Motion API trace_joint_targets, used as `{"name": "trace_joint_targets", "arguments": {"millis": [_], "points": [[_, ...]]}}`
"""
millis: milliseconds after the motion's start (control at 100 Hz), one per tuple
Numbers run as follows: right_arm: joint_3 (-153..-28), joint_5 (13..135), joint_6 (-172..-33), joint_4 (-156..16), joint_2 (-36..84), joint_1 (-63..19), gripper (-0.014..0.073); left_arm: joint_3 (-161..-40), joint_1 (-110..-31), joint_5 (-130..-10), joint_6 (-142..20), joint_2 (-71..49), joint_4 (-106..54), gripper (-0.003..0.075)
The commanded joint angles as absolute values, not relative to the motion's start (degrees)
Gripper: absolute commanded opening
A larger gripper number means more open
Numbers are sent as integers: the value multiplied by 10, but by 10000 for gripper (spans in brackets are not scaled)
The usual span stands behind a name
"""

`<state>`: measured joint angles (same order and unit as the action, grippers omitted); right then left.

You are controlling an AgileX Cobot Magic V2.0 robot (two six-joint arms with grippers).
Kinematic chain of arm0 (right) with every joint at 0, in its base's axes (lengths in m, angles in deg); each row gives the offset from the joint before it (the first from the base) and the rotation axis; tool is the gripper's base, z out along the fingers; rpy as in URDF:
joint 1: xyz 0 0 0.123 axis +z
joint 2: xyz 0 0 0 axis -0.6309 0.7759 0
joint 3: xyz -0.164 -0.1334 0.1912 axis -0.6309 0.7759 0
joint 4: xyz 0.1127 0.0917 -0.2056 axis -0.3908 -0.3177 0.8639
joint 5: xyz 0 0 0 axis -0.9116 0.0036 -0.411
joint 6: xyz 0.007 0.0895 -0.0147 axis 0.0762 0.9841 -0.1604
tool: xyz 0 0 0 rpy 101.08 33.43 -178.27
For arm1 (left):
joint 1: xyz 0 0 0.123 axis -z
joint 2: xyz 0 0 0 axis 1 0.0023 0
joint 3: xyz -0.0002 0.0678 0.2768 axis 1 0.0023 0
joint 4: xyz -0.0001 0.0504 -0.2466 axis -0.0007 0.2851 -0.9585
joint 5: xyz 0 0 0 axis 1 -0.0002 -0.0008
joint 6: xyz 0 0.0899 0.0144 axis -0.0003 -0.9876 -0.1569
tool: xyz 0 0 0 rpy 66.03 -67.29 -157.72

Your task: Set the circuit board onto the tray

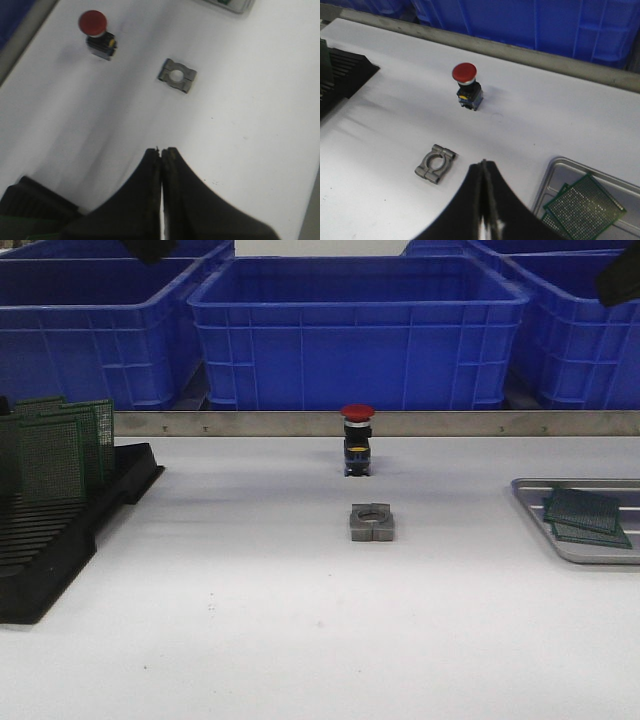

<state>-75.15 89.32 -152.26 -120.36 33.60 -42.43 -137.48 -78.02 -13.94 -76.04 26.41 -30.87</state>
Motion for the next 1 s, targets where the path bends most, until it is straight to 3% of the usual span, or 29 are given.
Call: {"name": "trace_joint_targets", "arguments": {"millis": [0, 190, 460, 780, 990], "points": [[-738, 830, -1529, -1228, 276, -389, -113, -1356, -795, -201, -742, 191, -345, -20], [-659, 727, -1529, -1232, 159, -320, -113, -1215, -807, -358, -736, 70, -355, -20], [-570, 709, -1529, -1232, -27, -314, -113, -980, -807, -576, -738, -122, -388, -20], [-471, 715, -1529, -1232, -218, -314, -113, -748, -807, -690, -740, -364, -429, -20], [-451, 728, -1529, -1232, -255, -314, -113, -649, -807, -714, -740, -492, -440, -20]]}}
